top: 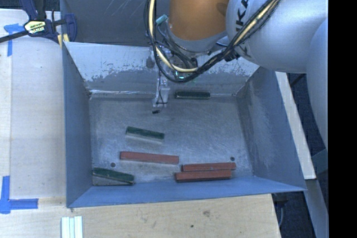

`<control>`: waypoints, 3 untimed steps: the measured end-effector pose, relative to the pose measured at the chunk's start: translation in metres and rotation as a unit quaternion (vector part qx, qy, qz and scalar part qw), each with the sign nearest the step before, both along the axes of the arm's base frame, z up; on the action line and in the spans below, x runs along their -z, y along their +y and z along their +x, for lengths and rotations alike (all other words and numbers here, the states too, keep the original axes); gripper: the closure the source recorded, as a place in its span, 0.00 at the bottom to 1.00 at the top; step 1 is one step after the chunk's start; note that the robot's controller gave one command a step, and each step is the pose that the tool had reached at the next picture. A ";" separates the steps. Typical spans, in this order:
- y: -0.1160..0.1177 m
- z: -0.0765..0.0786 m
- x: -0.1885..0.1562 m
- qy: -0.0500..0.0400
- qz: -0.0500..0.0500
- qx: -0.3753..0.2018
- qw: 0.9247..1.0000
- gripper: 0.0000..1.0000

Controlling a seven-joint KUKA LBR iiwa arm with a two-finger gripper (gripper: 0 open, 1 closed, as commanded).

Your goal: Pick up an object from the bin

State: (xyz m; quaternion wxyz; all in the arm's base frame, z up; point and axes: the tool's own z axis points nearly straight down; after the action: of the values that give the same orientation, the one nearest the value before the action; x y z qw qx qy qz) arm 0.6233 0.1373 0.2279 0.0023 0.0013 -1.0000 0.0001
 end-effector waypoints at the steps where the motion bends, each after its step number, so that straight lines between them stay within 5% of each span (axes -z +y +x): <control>1: 0.000 0.002 -0.005 -0.004 0.001 0.001 1.000 0.00; 2: 0.004 -0.031 0.048 -0.006 0.001 -0.005 1.000 0.00; 3: -0.020 -0.037 0.116 -0.006 0.001 -0.049 0.999 0.00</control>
Offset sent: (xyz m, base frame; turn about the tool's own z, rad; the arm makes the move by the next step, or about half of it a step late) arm -0.0827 0.0123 -0.1317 -0.0240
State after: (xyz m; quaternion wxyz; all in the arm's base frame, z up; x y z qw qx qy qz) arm 0.5864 0.1171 0.1120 -0.0035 0.0505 -0.9987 -0.0008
